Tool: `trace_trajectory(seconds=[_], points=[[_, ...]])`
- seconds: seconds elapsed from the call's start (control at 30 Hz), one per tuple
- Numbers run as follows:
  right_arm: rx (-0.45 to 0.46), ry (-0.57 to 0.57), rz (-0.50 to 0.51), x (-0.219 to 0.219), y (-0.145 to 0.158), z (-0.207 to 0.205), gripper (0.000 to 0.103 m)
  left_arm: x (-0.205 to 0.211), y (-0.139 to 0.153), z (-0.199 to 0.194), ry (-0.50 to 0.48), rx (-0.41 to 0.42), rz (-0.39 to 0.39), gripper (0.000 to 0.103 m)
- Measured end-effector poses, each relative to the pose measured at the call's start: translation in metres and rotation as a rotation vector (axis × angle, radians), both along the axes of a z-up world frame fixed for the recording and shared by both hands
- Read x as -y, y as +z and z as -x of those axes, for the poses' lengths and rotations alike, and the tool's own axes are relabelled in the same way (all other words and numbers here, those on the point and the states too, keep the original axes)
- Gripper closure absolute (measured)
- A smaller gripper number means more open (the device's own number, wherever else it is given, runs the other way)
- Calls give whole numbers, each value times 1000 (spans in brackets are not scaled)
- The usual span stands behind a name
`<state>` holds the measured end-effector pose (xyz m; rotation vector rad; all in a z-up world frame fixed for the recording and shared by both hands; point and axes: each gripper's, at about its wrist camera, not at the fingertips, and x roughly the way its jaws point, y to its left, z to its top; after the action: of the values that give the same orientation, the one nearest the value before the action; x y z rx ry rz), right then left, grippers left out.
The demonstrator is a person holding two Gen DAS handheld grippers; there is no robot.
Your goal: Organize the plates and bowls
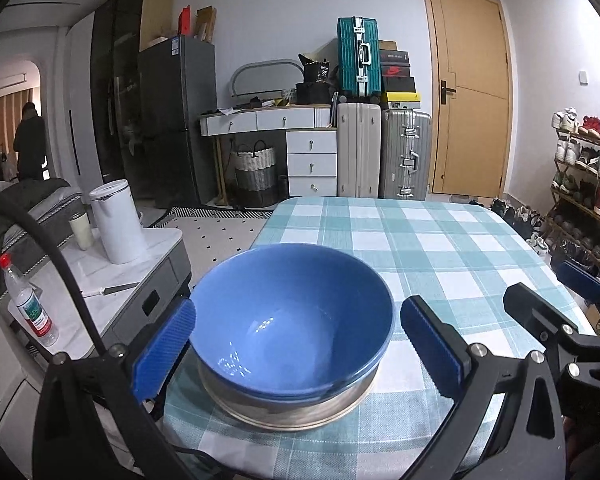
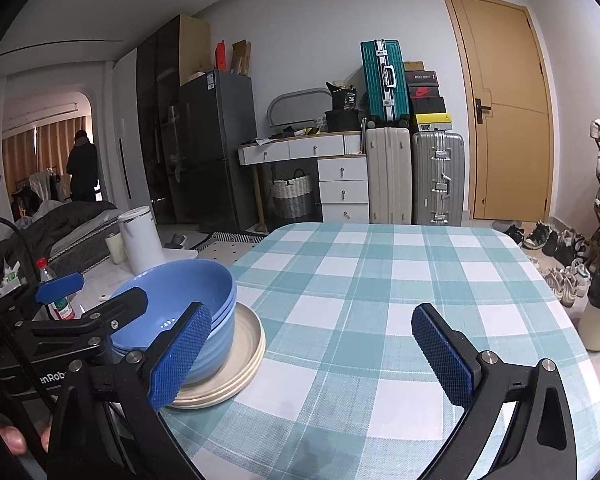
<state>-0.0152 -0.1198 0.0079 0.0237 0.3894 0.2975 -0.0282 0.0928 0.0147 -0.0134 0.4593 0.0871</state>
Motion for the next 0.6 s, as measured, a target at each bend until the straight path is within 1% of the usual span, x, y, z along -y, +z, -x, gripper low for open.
trace_trajectory(seconds=[0.07, 0.2, 0.3, 0.37, 0.43, 0.5, 0.6], points=[[-2, 2, 0, 0, 0, 0, 1, 1, 0, 1, 0, -1, -4, 0], [-17, 13, 1, 0, -2, -2, 1, 0, 7, 11, -5, 56, -1, 0], [-43, 14, -21, 3, -4, -6, 1, -1, 5, 4, -7, 22, -3, 0], [-52, 9, -32, 5, -5, -7, 1, -4, 4, -1, -9, -1, 11, 0], [-57, 6, -39, 5, -5, -7, 1, -9, 4, -4, -2, -16, 36, 0], [-55, 6, -37, 5, -5, -7, 1, -16, 2, -8, -5, -35, 79, 0], [-49, 11, -27, 4, -5, -6, 1, -22, 0, -8, -5, -39, 114, 0]])
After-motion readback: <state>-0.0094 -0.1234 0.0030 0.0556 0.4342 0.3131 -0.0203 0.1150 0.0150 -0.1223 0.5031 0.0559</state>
